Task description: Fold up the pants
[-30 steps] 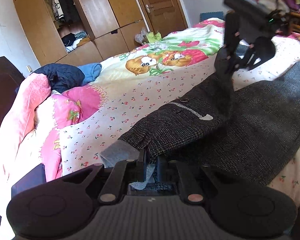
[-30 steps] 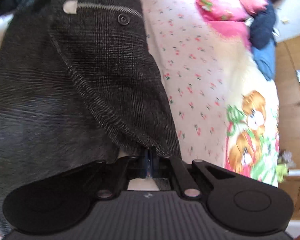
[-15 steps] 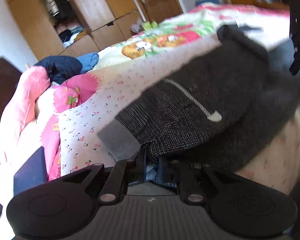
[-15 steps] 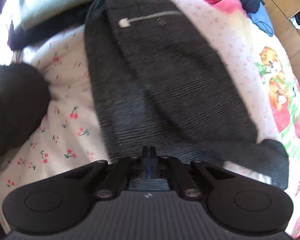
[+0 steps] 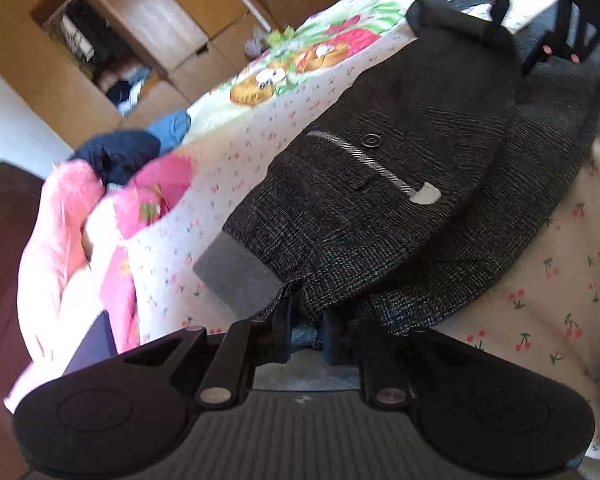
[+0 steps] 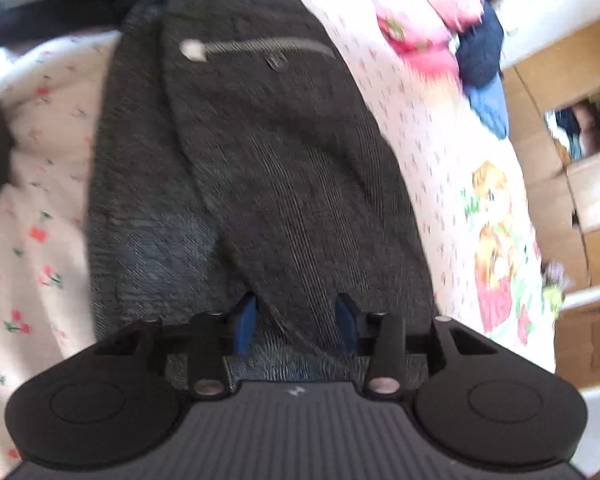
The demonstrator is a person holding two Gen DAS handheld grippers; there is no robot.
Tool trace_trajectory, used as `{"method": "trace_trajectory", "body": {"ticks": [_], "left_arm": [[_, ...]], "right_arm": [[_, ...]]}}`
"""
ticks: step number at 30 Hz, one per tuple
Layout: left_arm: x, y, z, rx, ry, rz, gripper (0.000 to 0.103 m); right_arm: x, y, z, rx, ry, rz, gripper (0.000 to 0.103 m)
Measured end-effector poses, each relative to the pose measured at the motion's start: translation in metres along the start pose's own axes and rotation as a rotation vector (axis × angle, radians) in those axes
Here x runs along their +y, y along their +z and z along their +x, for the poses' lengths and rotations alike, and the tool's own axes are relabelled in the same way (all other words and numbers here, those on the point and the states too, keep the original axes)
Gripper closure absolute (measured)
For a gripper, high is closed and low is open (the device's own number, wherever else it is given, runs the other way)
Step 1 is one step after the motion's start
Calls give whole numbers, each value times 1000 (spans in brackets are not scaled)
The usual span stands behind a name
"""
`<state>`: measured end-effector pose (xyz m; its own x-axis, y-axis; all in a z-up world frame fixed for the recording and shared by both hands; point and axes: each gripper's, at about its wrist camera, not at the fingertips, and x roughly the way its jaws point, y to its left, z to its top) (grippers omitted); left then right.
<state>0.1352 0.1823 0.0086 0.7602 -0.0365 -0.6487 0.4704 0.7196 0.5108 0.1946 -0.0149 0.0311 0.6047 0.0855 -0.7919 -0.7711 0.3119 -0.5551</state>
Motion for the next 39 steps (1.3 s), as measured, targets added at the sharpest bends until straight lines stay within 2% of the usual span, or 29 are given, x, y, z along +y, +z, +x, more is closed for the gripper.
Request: {"method": "trace_trajectory", "body": {"ticks": [2,5,9,12,14,16,19,22,25,30,33,36,38,39], "left_arm": [[5,2,-4,13,7,-21,62],[11,-1,-17,35,18,-67,62],[20,-3,-37,47,58,-183,62],[15,15,-56,-6,72,-197,62],[5,36,-59,-63,15,-213,62],[-11,62,-52,-112,-78,-232,62],[-54,102,-34,-198,-181,-161,62],[-93,137,-11,-263,-273,-123,62],[-123,165,19,-271,-339,-130,62],[-161,190,58,-226,-256,-88,62],[-159,194,65,-192,-261,-102,65],[-167,195,60,-184,-259,-90,69],[-169,194,60,-187,-253,-77,71],[-169,195,62,-187,-254,-74,73]], "right_arm": [[-7,-7,0,22,38,76,61],[-23,-24,-13,32,80,244,61],[-57,-53,-25,46,63,446,61],[-90,-73,-26,43,36,605,60],[-114,-86,-20,33,24,721,59],[-138,-105,-7,41,24,874,55],[-164,-138,13,33,50,1113,54],[-179,-174,32,-10,49,1336,54],[-188,-208,55,-71,80,1547,54],[-199,-240,76,-238,124,1790,54],[-203,-257,91,-342,210,1927,54],[-204,-261,95,-376,179,1945,54],[-202,-265,96,-409,188,1970,54],[-201,-267,96,-428,191,1989,58]]}}
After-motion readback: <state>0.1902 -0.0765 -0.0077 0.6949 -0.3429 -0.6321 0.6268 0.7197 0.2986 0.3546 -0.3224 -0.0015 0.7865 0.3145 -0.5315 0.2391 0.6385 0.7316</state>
